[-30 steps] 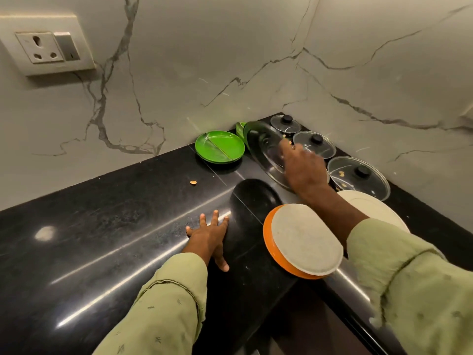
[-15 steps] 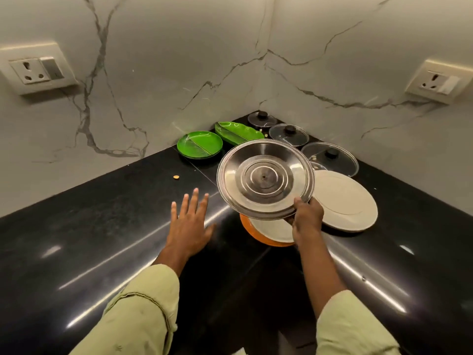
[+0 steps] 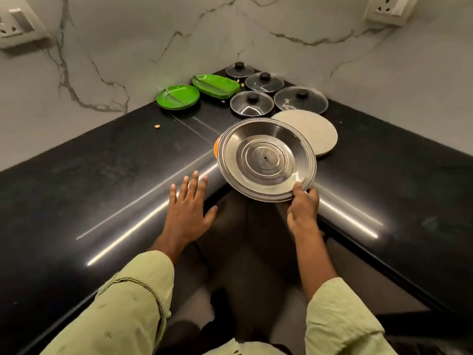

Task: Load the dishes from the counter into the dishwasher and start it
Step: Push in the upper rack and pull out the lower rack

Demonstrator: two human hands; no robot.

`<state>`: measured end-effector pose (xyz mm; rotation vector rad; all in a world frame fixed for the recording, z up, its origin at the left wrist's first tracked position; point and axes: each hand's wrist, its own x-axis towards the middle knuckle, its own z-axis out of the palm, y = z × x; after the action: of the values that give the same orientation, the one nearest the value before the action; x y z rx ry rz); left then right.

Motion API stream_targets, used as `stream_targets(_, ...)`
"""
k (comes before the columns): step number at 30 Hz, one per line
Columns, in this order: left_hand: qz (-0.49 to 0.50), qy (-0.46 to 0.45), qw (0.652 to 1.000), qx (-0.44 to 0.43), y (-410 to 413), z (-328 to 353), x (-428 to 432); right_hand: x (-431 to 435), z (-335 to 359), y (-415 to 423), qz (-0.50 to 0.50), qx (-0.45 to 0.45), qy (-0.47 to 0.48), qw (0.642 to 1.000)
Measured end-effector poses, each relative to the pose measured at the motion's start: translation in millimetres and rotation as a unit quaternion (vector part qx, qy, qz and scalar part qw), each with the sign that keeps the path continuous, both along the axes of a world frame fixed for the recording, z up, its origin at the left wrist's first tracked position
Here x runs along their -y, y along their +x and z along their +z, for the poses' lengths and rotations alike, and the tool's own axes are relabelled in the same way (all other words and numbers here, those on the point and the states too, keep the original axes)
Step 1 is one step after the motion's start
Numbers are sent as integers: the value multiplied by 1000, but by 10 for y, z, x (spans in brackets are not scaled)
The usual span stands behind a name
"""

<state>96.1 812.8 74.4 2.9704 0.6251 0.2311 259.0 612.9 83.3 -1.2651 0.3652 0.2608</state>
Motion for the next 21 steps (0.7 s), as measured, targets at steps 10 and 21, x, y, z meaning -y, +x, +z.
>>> stream_targets(10, -48, -3, 999, 5, -940, 87, 589, 912, -103, -1293, -35, -18, 1, 999)
stream_targets(21, -158, -23, 987, -33, -2346, -29, 1192, 1644, -240, -3260, -134, -15, -12, 991)
